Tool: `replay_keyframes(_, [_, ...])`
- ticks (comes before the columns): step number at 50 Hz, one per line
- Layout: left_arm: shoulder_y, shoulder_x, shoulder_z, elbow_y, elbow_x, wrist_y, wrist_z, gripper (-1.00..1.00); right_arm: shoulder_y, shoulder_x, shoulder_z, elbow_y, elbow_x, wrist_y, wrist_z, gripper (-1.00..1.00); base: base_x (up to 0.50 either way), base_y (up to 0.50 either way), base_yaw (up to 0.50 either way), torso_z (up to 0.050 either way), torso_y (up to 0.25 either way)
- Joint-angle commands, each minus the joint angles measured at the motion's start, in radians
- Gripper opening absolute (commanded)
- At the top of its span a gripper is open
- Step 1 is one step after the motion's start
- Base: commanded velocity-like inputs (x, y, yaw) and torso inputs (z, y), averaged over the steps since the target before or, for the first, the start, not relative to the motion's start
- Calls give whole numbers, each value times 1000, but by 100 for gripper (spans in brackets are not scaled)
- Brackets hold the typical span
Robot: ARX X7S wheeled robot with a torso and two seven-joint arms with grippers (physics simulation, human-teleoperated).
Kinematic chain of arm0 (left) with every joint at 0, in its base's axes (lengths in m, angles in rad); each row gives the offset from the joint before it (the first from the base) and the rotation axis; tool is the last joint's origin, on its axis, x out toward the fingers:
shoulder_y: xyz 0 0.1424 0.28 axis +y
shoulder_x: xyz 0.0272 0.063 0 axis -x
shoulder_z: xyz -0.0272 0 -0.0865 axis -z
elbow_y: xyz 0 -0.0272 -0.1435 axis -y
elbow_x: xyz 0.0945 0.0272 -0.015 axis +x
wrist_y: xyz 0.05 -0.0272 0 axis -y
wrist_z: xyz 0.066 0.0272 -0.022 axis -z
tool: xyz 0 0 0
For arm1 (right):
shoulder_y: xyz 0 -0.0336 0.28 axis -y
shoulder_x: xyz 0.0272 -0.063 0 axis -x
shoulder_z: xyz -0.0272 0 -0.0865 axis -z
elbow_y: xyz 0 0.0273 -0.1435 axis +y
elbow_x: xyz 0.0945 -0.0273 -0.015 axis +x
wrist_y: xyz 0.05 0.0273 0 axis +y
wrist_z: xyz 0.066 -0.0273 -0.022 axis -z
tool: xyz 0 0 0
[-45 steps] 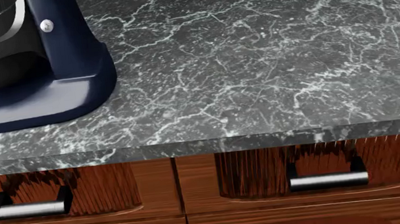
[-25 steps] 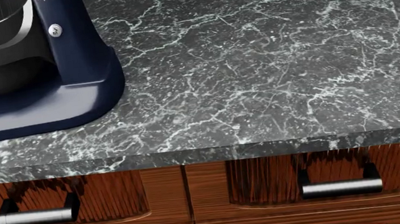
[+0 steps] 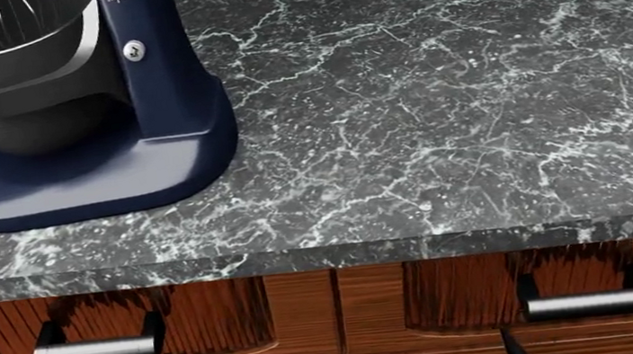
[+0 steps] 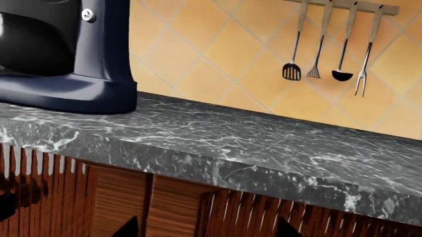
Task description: Open the stand mixer head.
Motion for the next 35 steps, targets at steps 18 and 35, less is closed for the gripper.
replay_keyframes(18, [-1, -23, 18, -35, -2, 67, -10, 100, 23, 16, -45, 30, -28, -23, -40, 100, 166, 500, 0, 0, 0])
replay_keyframes(35, [-9, -35, 41, -40, -16, 53, -28, 100, 27, 35, -78, 42, -14, -51, -53, 100, 61, 189, 0, 0, 0])
